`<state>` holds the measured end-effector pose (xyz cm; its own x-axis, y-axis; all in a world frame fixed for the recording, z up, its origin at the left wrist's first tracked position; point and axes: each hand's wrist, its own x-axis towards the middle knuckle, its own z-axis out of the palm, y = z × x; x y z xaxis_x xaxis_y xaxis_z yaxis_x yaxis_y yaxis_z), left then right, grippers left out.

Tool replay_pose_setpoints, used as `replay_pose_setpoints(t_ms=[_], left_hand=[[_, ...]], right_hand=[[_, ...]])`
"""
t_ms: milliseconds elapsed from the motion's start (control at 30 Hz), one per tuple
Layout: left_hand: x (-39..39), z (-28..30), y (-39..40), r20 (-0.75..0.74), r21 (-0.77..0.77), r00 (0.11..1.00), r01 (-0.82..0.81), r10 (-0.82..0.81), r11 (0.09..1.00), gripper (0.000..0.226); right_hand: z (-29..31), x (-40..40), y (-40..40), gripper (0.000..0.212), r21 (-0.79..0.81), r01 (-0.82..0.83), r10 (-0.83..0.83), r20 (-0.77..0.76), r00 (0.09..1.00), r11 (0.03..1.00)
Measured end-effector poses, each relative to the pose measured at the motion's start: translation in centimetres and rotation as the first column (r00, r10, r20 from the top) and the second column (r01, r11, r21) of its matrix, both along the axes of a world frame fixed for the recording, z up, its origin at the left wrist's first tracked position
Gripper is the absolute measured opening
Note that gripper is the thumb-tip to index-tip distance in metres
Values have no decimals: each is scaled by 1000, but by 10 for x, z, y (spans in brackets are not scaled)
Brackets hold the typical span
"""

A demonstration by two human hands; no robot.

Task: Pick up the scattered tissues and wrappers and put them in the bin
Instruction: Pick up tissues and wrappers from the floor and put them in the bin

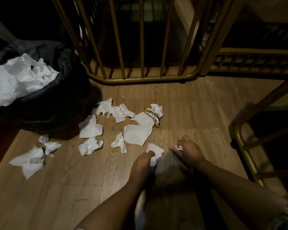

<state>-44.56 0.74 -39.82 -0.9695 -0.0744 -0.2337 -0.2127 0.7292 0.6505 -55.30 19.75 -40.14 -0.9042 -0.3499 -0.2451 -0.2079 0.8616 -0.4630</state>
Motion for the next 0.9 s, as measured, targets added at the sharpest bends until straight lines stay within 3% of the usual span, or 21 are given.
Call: replay_pose_setpoints(t_ms=[67,167,267,400,533,600,700,800,900], left_hand=[[18,-1,-7,-21,-15,1000,-9,9,1000,24],[31,-8,-19,-32,-7,999,12,-12,1000,27],[31,-1,-27,-72,146,979,-181,193,973,18],[18,21,-37,-172,185,883,-407,438,894,8],[6,33,-57,-186,191,760,-594,623,781,25],[3,32,-70,-176,108,786,-583,592,806,45],[0,23,-87,-47,-58,894,-448,446,892,67],[8,17,-91,39,-80,934,-352,356,932,55],[22,16,-82,-12,-62,934,-357,357,932,35]], right_hand=[[-1,-1,8,31,-63,117,-118,-8,993,991],[0,-7,11,15,-105,218,-224,-53,973,970],[14,-13,-7,6,-170,200,-218,-93,972,965],[40,-15,-61,30,-395,122,-115,42,992,910],[45,-23,-115,60,-316,-93,76,-64,995,944],[41,-30,-138,65,-219,-171,146,-129,981,961],[29,-38,-150,79,-120,-180,177,-30,984,976],[19,-33,-141,89,-126,-139,150,79,986,982],[12,-21,-127,85,-112,-150,163,111,980,982]])
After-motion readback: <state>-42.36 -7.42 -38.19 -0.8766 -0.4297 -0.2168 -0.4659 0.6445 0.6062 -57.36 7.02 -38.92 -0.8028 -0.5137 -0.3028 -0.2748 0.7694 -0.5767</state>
